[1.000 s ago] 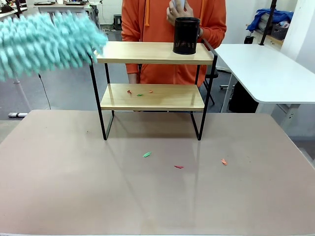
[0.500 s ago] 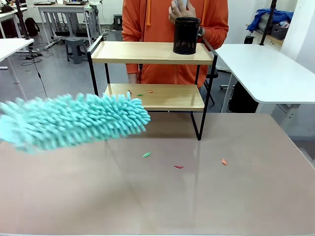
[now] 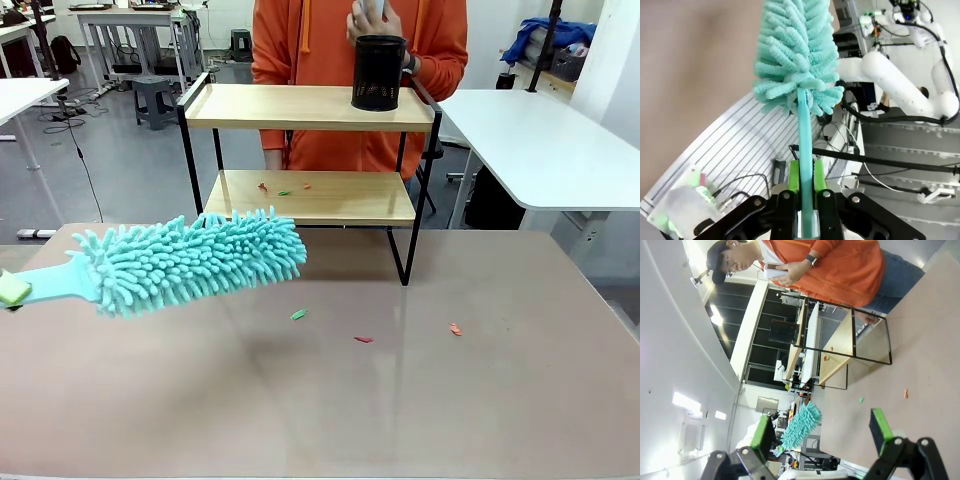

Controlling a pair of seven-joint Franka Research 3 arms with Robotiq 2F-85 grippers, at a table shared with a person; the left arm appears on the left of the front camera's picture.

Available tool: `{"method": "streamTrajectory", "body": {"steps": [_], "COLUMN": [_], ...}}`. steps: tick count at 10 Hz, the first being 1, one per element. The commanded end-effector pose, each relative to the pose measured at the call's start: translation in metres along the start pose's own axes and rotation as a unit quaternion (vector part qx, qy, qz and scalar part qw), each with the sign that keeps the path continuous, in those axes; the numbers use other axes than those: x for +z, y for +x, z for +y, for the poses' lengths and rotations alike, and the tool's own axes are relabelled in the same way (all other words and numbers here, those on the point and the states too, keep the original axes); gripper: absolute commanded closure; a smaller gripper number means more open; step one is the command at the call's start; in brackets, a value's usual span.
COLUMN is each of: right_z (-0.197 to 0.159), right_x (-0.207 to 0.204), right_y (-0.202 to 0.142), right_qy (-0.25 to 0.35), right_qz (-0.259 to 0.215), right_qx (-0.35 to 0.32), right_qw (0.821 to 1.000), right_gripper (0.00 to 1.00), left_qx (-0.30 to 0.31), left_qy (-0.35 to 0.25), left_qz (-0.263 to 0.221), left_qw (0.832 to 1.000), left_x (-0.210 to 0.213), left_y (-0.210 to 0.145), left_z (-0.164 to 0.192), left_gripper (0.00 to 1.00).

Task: Clean the shelf.
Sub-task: Clean the remaining tier of the Shelf with the Duster once objects are removed.

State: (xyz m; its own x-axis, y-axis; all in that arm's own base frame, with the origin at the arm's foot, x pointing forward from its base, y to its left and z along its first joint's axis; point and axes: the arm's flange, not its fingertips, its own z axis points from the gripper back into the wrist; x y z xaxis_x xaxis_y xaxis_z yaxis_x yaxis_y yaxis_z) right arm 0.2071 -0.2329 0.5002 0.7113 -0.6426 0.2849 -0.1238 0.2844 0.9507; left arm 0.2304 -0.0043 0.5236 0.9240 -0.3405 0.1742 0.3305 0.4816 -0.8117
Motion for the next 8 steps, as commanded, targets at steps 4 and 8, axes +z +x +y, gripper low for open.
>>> {"method": "streamTrajectory", "body": {"steps": [4, 8], "right_z": [0.0, 0.0], "right_x": [-0.001, -0.001], "right_y": [0.003, 0.003], "right_qy": [0.01, 0.01], "right_qz": [-0.007, -0.007], "right_qx": [0.013, 0.013], "right_qw": [1.0, 1.0], "right_gripper": [0.0, 0.0], "left_qx": [-0.032, -0.01], "left_qy": [0.054, 0.116], "left_qz": [-0.127, -0.167], "left_qw": [0.99, 0.979], "left_x": [-0.025, -0.045], "left_y": [0.031, 0.062], "left_z": [-0.006, 0.0], "left_gripper": [0.88, 0.88]}}
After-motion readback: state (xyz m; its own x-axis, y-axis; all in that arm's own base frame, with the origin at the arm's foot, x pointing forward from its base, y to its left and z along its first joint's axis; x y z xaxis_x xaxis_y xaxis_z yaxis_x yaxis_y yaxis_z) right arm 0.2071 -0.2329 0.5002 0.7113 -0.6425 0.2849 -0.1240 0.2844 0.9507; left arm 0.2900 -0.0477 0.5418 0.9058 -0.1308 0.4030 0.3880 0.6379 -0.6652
